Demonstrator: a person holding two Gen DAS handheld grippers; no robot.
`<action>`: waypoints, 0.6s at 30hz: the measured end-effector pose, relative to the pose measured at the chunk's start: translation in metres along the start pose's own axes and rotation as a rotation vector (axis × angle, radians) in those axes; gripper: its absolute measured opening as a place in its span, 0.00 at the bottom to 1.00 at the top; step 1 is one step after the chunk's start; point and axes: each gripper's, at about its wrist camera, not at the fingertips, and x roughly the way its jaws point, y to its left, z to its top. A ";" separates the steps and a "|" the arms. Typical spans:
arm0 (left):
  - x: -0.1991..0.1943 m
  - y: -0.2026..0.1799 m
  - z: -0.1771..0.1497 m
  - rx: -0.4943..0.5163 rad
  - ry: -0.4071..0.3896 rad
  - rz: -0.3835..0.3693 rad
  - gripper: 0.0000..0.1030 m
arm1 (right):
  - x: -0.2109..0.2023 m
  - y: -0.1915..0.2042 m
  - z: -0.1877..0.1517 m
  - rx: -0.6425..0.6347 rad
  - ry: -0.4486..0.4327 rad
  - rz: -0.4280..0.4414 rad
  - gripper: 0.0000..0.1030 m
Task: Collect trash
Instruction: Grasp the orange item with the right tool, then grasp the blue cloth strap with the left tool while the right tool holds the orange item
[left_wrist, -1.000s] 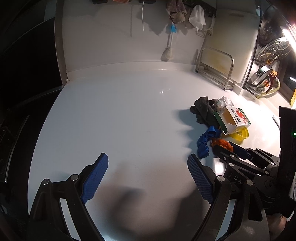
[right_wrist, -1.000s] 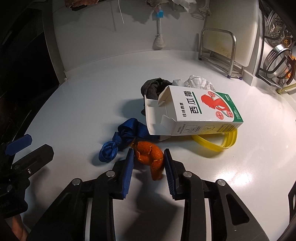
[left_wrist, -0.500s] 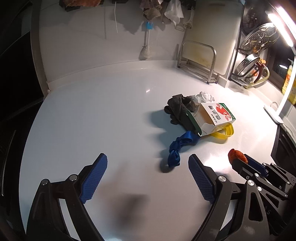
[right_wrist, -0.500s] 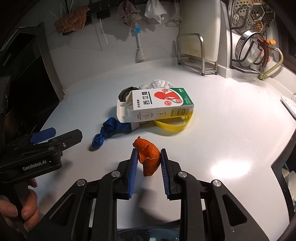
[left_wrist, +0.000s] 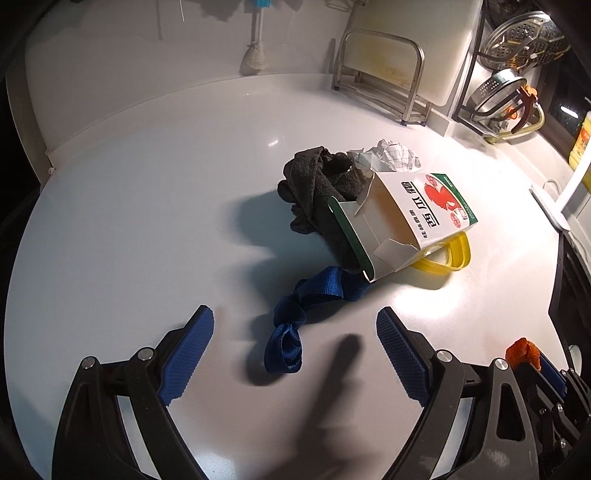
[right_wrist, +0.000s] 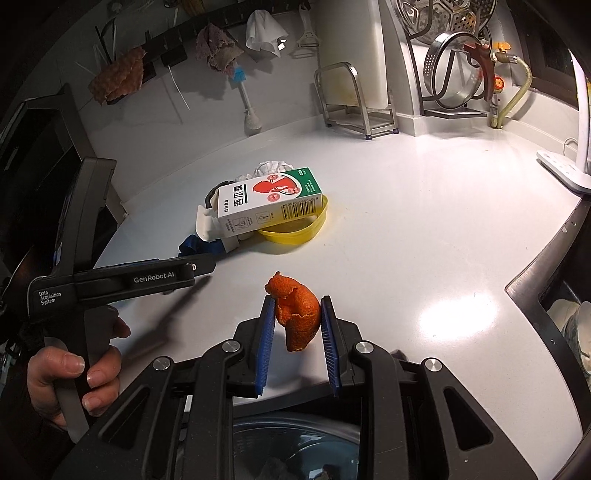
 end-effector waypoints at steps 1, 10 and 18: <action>0.002 0.000 0.001 -0.001 0.001 0.004 0.84 | 0.000 -0.001 0.000 0.002 -0.001 0.003 0.23; 0.004 -0.009 0.005 0.046 -0.008 0.020 0.40 | -0.001 -0.001 -0.004 0.009 0.002 0.009 0.23; -0.013 -0.006 -0.011 0.041 -0.026 -0.029 0.17 | -0.001 0.003 -0.012 0.010 0.015 0.009 0.23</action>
